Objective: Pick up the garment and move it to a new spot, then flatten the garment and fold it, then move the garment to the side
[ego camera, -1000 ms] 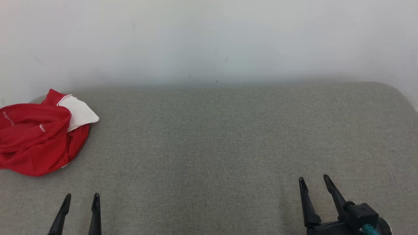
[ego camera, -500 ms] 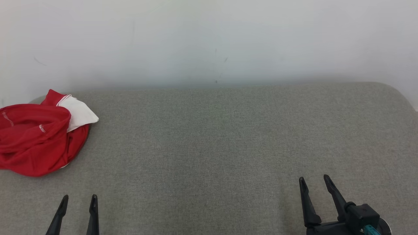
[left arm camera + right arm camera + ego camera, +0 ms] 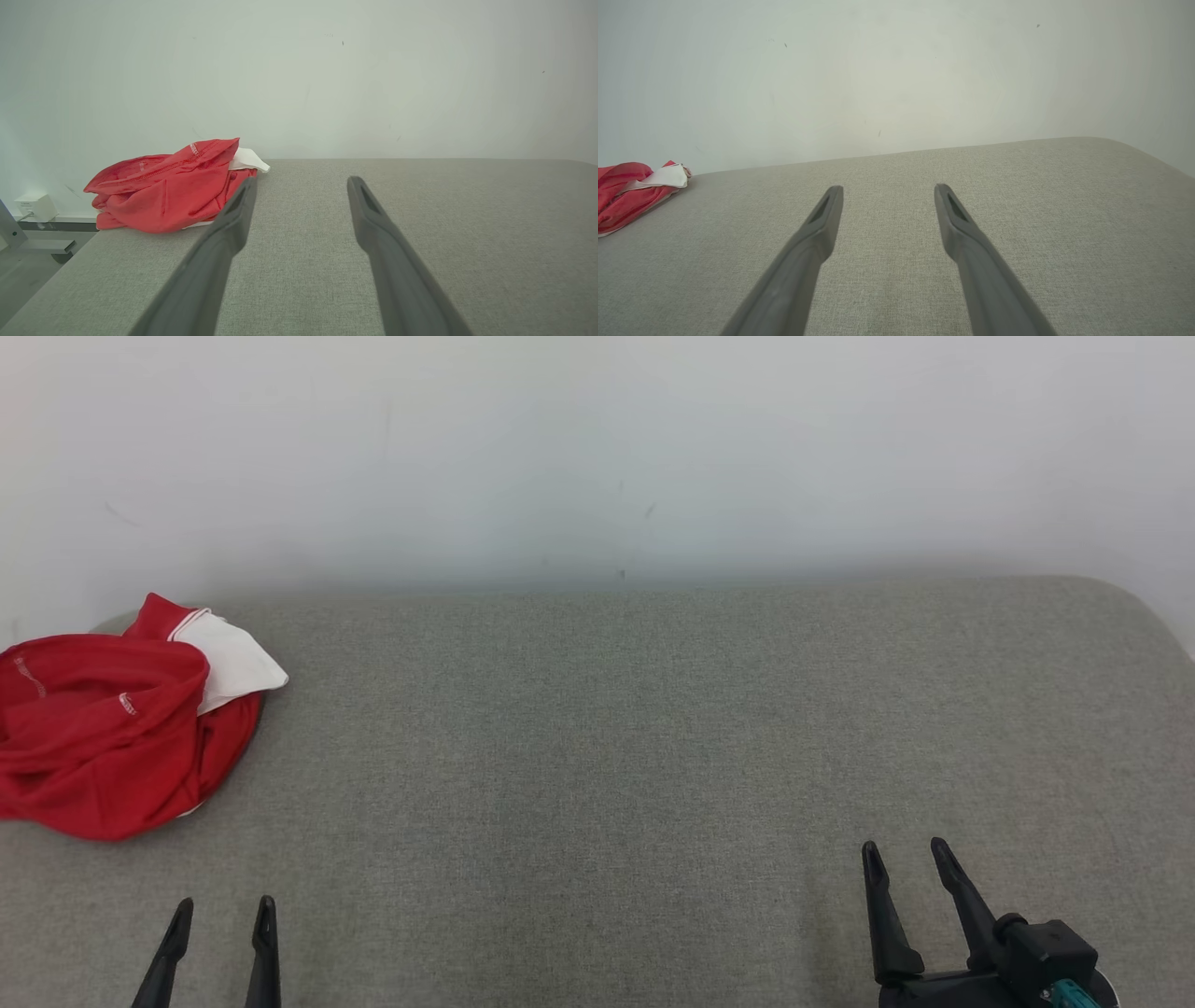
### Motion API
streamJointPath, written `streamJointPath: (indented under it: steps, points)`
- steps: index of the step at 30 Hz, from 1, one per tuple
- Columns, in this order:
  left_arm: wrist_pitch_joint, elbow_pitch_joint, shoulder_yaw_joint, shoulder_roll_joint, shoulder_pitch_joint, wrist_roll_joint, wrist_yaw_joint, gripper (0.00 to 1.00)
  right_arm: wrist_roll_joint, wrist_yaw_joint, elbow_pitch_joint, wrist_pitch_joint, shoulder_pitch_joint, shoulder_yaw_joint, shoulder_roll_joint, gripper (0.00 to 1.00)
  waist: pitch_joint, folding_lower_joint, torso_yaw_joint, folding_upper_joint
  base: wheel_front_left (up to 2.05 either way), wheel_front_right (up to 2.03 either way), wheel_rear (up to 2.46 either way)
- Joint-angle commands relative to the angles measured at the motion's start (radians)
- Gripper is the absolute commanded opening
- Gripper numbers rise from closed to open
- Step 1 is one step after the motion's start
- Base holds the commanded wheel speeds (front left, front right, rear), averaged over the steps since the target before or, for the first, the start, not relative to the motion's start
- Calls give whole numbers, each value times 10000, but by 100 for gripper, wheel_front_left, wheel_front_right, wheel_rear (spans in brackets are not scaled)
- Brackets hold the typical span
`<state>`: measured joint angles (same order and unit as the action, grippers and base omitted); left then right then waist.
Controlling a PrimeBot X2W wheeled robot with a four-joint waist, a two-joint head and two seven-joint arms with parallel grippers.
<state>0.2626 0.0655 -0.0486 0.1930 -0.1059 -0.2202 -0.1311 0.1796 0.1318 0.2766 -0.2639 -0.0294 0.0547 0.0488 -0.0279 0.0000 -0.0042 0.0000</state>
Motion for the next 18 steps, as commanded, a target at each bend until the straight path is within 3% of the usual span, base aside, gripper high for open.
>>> streamJointPath:
  steps: [1, 8, 18]
  points:
    - [35, 17, -17, 7, -69, -13, 10, 100, 60, -21, 20, -11, 12, -7, 26, 100, -4, 0, 6, 0, 0, 0, 0]
    - [35, 74, -13, 61, -58, 36, 10, 100, 204, -21, -54, -9, 98, 28, 25, 100, 7, 0, 274, 0, 0, 0, 0]
    - [34, 352, -202, 104, 116, 272, 52, 100, 206, -21, -77, -9, 221, 68, 25, 100, 99, 0, 1638, 0, 0, 0, 0]
